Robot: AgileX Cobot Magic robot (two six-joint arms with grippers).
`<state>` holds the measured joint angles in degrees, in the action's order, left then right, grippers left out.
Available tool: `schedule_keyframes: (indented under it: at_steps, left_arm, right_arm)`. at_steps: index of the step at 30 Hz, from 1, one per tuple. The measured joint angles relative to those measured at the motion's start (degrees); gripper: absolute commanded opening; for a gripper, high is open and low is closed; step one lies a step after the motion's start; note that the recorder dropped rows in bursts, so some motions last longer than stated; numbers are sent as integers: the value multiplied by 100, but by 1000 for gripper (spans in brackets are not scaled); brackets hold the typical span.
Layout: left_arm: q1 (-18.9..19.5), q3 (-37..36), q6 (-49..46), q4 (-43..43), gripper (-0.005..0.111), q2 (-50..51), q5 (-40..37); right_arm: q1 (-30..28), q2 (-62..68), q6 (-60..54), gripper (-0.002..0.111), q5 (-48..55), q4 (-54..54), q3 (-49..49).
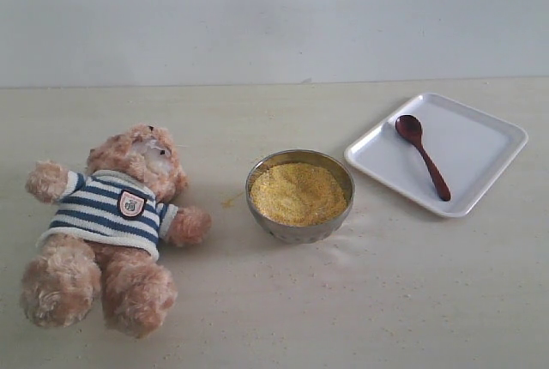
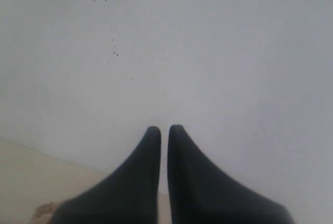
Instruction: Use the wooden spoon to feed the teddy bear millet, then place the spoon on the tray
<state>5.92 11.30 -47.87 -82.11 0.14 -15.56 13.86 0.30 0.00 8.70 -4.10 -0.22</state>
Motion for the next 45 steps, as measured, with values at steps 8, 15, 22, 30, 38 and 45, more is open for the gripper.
schedule_keyframes:
  at_steps: [8, 15, 22, 30, 38, 45]
  left_arm:
    - [0, -298, 454, 571, 5, 0, -44]
    - [0, -482, 3911, 4011, 5, 0, -61]
    - [0, -1034, 5411, 5586, 5, 0, 684]
    - [0, -1107, 5335, 6342, 5, 0, 1037]
    - [0, -1107, 4989, 6361, 5, 0, 1005]
    - [0, -1107, 4975, 6361, 5, 0, 964]
  right_arm:
    - [0, 0, 0, 0, 0, 0, 0]
    - [0, 0, 0, 0, 0, 0, 0]
    - [0, 0, 0, 0, 0, 0, 0]
    - [0, 0, 0, 0, 0, 0, 0]
    - [0, 0, 0, 0, 0, 0, 0]
    - [0, 0, 0, 0, 0, 0, 0]
